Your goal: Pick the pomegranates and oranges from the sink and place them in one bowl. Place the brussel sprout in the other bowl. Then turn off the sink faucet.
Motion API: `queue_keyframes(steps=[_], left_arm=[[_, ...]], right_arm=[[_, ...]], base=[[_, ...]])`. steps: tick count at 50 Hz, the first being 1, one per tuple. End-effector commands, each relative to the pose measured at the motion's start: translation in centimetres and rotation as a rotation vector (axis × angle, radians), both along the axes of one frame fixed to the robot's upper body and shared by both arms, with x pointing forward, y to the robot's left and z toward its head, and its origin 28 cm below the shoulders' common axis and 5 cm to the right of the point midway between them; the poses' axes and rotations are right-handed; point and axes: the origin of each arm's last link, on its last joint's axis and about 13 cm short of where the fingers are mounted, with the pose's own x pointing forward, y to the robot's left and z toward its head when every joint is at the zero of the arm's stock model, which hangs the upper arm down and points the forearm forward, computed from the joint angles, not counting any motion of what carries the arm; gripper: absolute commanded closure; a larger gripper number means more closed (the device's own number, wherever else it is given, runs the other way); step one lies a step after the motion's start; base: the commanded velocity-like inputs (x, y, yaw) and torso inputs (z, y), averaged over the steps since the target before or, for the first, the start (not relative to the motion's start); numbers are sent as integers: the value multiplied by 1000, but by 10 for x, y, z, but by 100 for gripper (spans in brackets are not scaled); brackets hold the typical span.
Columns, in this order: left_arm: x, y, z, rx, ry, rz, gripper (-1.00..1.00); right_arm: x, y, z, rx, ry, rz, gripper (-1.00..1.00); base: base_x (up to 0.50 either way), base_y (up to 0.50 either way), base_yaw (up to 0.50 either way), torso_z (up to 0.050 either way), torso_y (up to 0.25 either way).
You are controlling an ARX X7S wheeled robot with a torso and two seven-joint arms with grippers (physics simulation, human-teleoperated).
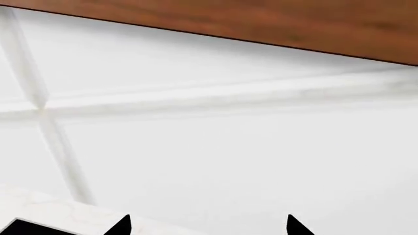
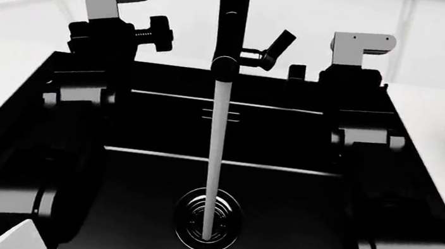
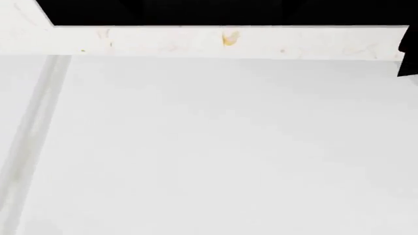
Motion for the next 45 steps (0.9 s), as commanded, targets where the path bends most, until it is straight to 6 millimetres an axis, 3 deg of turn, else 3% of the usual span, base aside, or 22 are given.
queue_keyframes(steps=[1, 12, 27, 45], left_arm=[[0, 1, 0, -6, -7, -8, -100], [0, 3, -4, 34, -7, -19, -100], [0, 5, -4, -2, -35, -31, -100], [0, 4, -4, -4, -37, -45, -100]], right_arm=[[-1, 8, -4, -36, 26, 66, -100], [0, 14, -9, -7, 12, 172, -100], [3, 13, 1, -63, -94, 76, -100], [3, 13, 0, -41, -98, 100, -100]], base=[[0, 0, 0, 0, 0], [0, 0, 0, 0, -84], [0, 0, 0, 0, -17], [120, 0, 0, 0, 0]])
